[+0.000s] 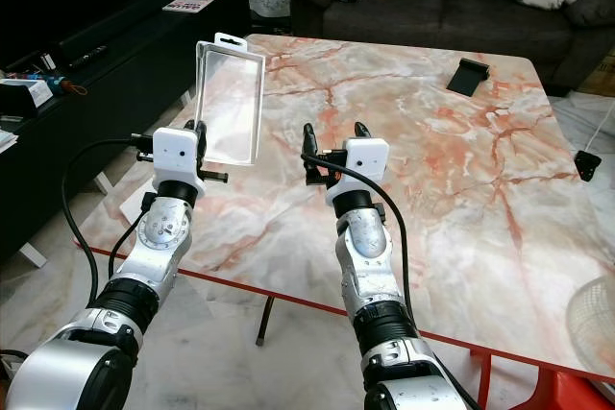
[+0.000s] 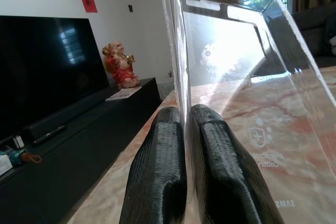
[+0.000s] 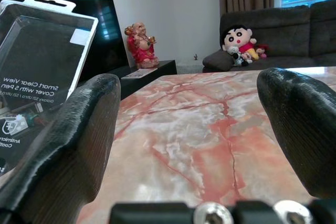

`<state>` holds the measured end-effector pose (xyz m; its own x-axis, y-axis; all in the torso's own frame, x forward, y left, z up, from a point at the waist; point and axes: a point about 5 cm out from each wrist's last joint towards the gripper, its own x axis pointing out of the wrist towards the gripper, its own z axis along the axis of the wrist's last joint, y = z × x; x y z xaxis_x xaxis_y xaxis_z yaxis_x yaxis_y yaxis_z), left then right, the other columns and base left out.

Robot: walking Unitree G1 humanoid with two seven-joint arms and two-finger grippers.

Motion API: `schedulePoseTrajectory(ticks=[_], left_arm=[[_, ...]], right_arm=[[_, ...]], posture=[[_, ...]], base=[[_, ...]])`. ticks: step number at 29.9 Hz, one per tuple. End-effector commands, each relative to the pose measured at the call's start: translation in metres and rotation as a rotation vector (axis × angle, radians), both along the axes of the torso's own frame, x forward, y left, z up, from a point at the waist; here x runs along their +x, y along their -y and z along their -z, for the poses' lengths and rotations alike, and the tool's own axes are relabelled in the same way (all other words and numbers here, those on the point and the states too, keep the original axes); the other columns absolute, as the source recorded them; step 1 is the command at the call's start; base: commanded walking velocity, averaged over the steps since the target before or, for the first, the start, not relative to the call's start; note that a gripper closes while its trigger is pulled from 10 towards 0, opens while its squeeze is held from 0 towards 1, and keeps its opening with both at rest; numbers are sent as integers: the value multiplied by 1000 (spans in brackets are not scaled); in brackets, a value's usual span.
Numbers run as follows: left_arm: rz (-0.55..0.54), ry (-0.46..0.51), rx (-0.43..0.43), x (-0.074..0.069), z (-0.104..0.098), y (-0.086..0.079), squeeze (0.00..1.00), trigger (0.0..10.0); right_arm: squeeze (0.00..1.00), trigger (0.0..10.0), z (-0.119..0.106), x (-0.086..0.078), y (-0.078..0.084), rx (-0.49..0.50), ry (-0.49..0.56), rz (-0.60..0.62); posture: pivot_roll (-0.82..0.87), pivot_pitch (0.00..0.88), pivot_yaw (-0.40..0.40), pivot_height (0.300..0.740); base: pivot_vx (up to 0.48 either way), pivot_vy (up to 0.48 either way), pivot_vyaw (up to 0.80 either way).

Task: Picking trash to rubbish bin

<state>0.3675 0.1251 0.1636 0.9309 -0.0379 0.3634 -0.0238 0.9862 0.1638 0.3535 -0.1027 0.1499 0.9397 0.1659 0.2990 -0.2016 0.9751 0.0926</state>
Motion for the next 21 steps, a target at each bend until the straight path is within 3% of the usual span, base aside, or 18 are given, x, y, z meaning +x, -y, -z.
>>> schedulePoseTrajectory(ticks=[1,5,13,21], left_arm=[[-4,34,12,0,-7,0,0,10000],[-5,33,12,0,-6,0,0,10000],[-12,30,9,1,-5,-1,0,10000],[-16,23,7,1,-5,-1,0,10000]], right_arm=[[0,10000,-3,1,0,10,10,6],[0,10000,-3,1,0,10,12,6],[0,10000,-2,1,-1,7,7,0],[0,10000,-2,1,-1,7,6,0]], posture=[[-78,9,40,740],[-77,10,40,740],[-76,10,39,740],[-77,7,37,740]], base=[[0,0,0],[0,0,0],[-241,0,0],[0,0,0]])
